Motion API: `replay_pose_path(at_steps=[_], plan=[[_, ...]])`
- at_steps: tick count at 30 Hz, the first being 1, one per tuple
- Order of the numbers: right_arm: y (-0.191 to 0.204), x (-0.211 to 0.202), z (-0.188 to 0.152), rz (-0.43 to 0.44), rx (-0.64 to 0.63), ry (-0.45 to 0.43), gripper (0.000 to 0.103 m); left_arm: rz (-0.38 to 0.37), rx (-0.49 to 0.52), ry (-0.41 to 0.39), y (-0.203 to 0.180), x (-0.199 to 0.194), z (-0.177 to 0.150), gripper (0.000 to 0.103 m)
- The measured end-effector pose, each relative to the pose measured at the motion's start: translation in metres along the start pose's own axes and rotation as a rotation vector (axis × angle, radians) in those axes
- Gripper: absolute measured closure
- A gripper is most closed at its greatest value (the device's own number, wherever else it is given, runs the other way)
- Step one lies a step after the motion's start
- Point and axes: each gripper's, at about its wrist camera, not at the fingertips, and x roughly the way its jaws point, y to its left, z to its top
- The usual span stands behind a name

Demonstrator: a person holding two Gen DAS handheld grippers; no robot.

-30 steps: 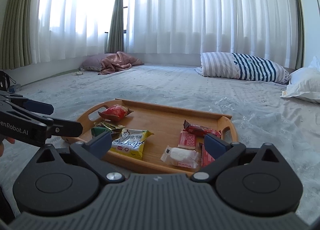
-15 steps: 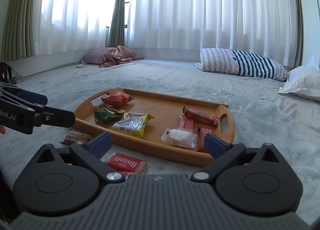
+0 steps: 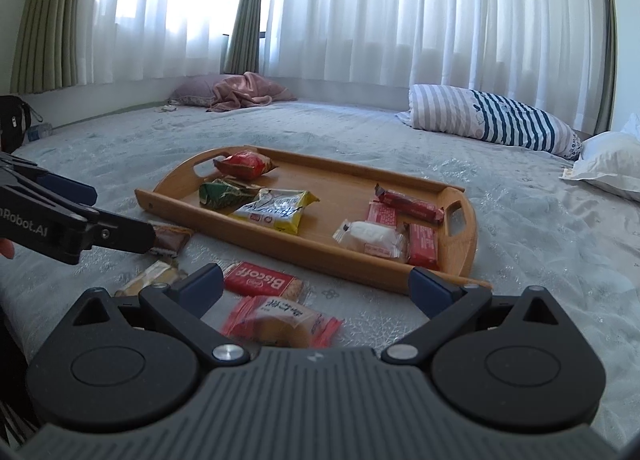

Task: Organize snacks
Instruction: 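Move both tools back over the remaining snacks beside the tray, then grasp the pale wrapped pastry with the left tool while the right tool grasps the pink pastry pack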

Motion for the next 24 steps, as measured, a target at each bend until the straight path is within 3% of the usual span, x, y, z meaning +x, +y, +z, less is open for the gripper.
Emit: replay_pose_path(at_steps=[8,16,24], plan=[[0.009,0.004,-0.006,0.027,-0.009,0.018,0.005,-0.014,0.009,0.026,-0.003,0.009,-0.01,0.009],[0.009,0.013,-0.009,0.037,0.041,0.059,0.019,-0.043,-0.03,0.077,-0.001,0.019,-0.015,0.044],[0.016,0.014,-0.012,0.02,0.018,0.055,0.035,-0.062,-0.043,0.1,-0.001,0.024,-0.019,0.061]])
